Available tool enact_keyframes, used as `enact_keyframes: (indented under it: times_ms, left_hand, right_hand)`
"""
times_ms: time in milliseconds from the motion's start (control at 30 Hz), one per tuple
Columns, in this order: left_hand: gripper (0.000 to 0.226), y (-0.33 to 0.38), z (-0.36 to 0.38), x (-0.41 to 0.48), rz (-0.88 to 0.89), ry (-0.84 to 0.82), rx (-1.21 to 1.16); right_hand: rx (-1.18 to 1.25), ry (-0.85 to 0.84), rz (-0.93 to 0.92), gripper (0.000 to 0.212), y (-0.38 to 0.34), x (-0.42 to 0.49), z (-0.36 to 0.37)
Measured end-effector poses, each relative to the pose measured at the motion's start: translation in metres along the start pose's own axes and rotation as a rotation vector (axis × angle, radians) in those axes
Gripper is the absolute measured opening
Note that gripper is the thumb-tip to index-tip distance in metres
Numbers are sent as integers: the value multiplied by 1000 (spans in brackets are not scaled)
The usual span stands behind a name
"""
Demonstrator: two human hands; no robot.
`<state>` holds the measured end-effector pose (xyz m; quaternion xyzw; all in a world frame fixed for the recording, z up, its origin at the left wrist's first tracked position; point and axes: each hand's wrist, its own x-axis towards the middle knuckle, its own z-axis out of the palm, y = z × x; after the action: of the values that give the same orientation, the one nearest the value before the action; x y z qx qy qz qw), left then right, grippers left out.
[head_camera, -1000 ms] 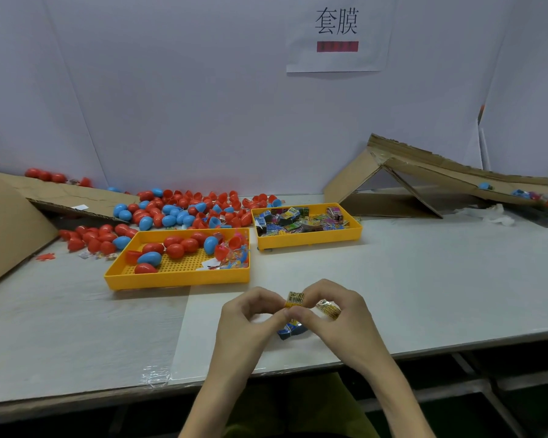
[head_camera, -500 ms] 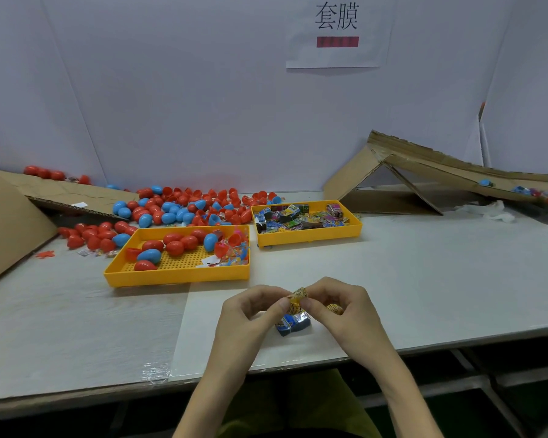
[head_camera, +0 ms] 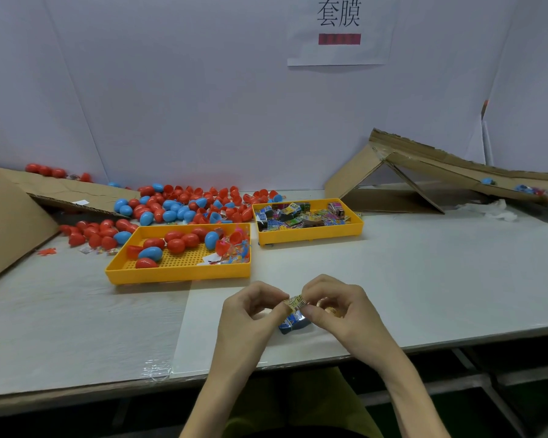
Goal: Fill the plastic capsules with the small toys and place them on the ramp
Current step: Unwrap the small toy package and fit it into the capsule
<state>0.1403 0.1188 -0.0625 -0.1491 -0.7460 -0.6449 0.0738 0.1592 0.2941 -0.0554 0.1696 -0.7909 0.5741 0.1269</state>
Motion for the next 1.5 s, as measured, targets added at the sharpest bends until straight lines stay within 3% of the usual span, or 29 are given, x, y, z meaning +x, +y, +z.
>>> enact_keyframes:
  times_ms: [100,467,900,1067,1167,1267,1367,1433,1500]
  left_hand:
    - [13,0,0,0,13,45,-18]
    - [10,0,2,-1,-5,-24,79]
    - [11,2,4,-2,9,45,100]
    - [9,2,4,-3,38,58,97]
    - [12,1,1,-4,57,8,45]
    - [21,2,-6,-2,-29,43,-193]
    - [10,7,-22,5,-132,108,-327]
    - [8,10,-40,17,-101,76,-185]
    - [10,15,-63,41,-39,59,112]
  right_hand:
    - [8,-57,14,5,-2,0,-1]
    - [118,-8,7,7,-3,-2,-3]
    - [143,-15,80,8,-7,-4,-4]
    - [132,-29,109,18,-8,-3,-2]
    - [157,-20,107,20,-6,-4,-3]
    - [225,60,121,29,-5,-2,-3]
    - [260,102,133,24,-3,0,-3]
    - [264,101,132,25,0,0,-3]
    - [265,114,131,29,1,0,-4]
